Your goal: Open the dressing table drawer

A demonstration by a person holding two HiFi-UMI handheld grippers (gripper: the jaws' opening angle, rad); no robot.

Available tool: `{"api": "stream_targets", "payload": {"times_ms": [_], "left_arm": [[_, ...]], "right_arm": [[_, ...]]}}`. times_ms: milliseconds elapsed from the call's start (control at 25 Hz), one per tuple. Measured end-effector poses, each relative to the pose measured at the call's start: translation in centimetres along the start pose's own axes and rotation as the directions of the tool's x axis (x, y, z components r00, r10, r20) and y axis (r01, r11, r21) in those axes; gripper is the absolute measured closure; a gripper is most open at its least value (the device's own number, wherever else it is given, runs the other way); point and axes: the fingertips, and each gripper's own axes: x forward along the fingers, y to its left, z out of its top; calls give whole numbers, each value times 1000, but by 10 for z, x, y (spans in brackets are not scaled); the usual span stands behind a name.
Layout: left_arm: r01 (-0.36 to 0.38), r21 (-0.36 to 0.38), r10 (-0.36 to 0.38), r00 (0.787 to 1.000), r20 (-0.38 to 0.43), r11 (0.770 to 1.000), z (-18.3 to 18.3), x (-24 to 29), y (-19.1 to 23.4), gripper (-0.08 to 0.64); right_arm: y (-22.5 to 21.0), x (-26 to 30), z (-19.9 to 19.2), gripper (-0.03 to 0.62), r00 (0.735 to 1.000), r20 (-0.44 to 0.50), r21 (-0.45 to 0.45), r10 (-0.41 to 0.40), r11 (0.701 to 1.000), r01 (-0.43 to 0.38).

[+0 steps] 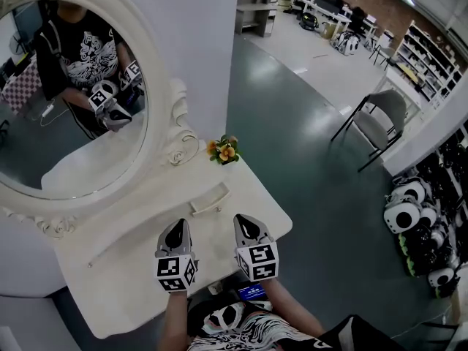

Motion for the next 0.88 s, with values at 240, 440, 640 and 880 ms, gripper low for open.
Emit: {"api": "stream_targets", "payload": {"times_ms": [240,440,640,880], "left_arm": [[4,1,-4,1000,-1,1000,-1,0,1,558],[2,-3,-2,1000,-6,1000,-3,-2,4,558],[5,-5,-5,1000,-9,1000,-8,-2,6,558],[-3,-11,3,1000,-11,1000,-8,-1,11,558]], "right_arm": [[0,0,-2,592,1000,-9,-4,-7,1000,7],[2,1,-4,592,1000,-17,-3,-6,1000,6],[5,5,-8,592,1000,-23,2,2,1000,-2],[12,13,-6,592,999,-28,-3,18,1000,-18]]}}
